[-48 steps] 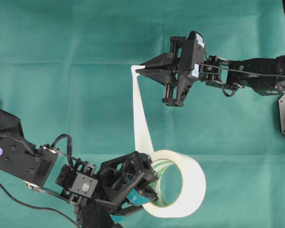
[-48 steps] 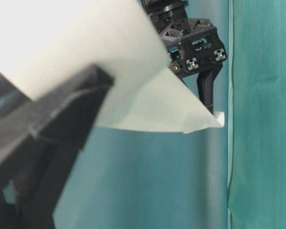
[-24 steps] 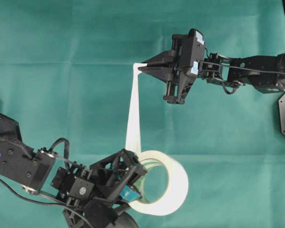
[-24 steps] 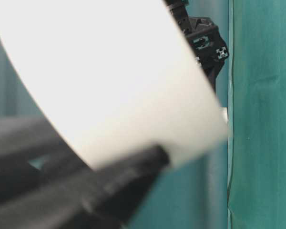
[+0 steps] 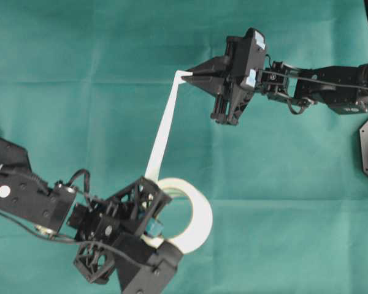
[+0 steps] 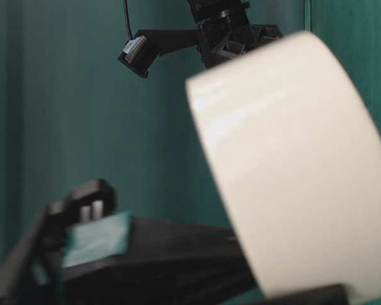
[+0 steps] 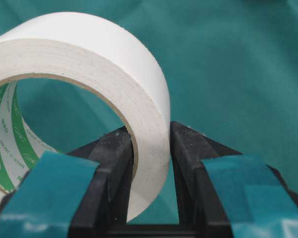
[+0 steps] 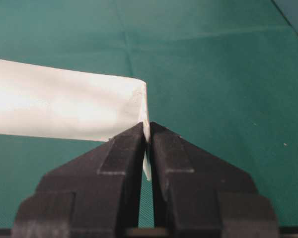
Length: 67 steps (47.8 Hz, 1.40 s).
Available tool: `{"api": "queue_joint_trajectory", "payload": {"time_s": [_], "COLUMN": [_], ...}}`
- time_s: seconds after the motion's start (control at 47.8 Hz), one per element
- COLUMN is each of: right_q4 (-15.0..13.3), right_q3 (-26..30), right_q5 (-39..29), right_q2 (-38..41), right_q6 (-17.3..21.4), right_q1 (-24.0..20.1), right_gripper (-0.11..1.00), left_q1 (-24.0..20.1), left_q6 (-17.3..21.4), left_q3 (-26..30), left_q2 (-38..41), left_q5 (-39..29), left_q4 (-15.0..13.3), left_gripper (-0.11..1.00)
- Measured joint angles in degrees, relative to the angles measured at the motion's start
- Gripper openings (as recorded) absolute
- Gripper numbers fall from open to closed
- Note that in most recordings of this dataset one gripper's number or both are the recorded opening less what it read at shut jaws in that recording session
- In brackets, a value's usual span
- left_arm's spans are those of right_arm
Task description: Peel off the duct tape with your right arm.
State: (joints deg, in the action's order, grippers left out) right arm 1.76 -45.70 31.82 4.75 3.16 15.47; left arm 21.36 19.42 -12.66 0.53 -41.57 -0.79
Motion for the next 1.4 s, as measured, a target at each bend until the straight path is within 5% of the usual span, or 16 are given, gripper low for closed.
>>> {"api": "queue_joint_trajectory", "payload": {"time_s": [0.439,1.402], "right_q4": [0.09,0.09], "right_q3": [0.00,-2.99], "right_q5": [0.00,0.00], "right_q2": [0.09,0.09], "right_q6": [-0.09,0.00], "right_q1": [0.44,0.44], "right_gripper": [-0.09,-0.09], "left_q1": [-4.22,-8.09], "left_q6": [-4.22,-4.31], "left_q3": [-4.22,-6.68], "left_q2": [0.00,-0.79], "left_q5": [-1.32,-1.32], "left_q4": [-0.35,-0.26], "left_gripper": [0.19,0.19]}}
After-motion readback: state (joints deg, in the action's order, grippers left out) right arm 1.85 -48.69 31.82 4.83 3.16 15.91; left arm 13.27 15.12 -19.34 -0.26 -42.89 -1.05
